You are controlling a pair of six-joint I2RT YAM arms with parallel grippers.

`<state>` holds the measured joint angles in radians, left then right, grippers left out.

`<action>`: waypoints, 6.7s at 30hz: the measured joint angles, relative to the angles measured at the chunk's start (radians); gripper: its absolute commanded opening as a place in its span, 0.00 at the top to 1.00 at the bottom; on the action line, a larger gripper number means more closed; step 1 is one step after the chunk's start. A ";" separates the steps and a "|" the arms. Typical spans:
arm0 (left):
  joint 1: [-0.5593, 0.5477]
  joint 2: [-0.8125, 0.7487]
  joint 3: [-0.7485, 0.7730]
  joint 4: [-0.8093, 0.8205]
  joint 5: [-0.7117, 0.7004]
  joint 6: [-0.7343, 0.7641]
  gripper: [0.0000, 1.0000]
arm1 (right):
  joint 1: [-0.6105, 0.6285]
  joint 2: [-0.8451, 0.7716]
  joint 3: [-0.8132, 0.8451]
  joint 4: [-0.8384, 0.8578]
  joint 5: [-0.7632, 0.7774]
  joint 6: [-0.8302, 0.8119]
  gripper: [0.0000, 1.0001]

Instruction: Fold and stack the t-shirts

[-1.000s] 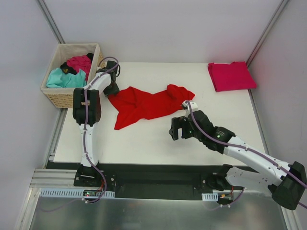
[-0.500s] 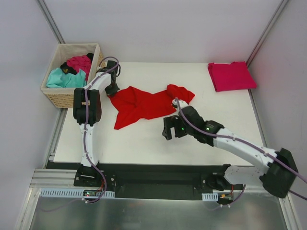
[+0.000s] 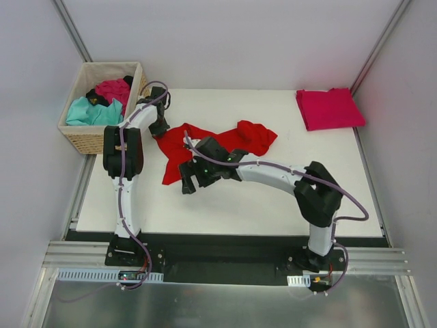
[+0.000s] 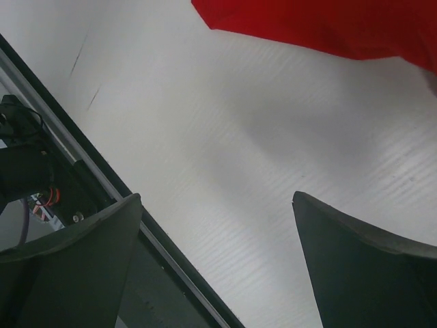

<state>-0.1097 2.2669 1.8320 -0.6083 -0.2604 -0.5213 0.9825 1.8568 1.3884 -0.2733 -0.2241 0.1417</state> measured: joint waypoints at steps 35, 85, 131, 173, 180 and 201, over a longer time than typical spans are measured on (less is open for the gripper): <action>0.000 -0.031 -0.056 0.080 0.069 0.037 1.00 | -0.001 0.498 0.769 -0.213 0.250 -0.205 0.03; 0.000 -0.130 -0.171 0.124 0.078 0.043 1.00 | 0.029 0.344 0.351 -0.192 0.390 -0.268 0.99; -0.125 -1.382 -0.039 0.143 0.466 0.190 1.00 | -0.019 -1.054 0.618 -0.517 0.320 -0.356 0.99; -0.033 -0.467 0.607 0.415 0.445 0.208 1.00 | -0.711 -0.210 0.982 -0.049 0.265 -0.301 0.99; -0.035 -0.865 0.238 0.486 0.503 0.168 1.00 | -0.663 -0.620 0.704 0.028 0.181 -0.266 0.99; -0.288 -1.395 -1.067 0.658 0.383 0.095 0.01 | -0.595 -1.343 -0.378 -0.216 0.259 -0.129 0.04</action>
<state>-0.3981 0.8719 0.7654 0.0494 0.1226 -0.4267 0.3874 0.5137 1.0100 -0.4892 0.0353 0.0124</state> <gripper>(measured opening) 0.990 0.963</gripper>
